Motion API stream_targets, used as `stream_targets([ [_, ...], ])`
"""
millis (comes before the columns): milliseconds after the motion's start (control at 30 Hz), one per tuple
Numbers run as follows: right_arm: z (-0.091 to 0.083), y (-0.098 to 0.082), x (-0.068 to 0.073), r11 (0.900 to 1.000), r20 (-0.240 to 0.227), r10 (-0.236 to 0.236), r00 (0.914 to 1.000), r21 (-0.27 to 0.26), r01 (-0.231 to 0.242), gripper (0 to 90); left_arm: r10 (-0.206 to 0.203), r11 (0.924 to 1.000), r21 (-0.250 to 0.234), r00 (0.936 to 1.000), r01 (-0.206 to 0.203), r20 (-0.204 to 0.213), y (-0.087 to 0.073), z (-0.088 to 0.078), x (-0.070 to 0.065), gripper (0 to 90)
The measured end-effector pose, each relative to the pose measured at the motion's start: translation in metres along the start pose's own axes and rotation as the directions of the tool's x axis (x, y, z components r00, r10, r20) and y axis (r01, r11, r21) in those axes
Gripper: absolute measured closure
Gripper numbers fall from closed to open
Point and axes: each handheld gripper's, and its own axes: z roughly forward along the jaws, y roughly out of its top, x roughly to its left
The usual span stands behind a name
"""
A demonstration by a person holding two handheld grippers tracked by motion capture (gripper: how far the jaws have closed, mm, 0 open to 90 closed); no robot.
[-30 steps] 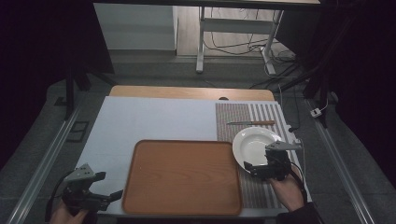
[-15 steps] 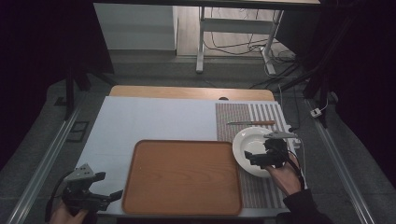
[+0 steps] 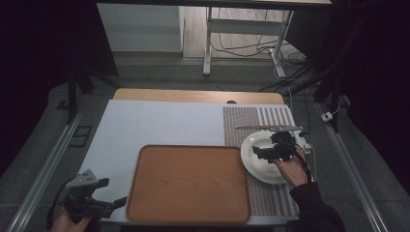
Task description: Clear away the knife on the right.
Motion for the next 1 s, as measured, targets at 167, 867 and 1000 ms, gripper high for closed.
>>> stream_targets([
  [167, 0.012, 0.008, -0.009, 1.000, 0.018, -0.015, 0.9997, 0.023, 0.015, 0.0, -0.002, 1.0000, 0.000, 1.0000, 0.002, -0.001, 0.000, 0.000, 0.000, 1.9],
  [867, 0.048, 0.037, -0.047, 0.995, 0.087, 0.006, 0.9962, 0.095, -0.014, 0.0, -0.004, 1.0000, -0.003, 1.0000, 0.004, 0.006, 0.000, 0.000, 0.001, 1.9],
  [1000, 0.057, 0.043, -0.054, 0.994, 0.095, 0.016, 0.9953, 0.110, -0.027, 0.0, -0.006, 1.0000, -0.003, 1.0000, 0.006, 0.007, 0.000, 0.000, 0.001, 1.9],
])
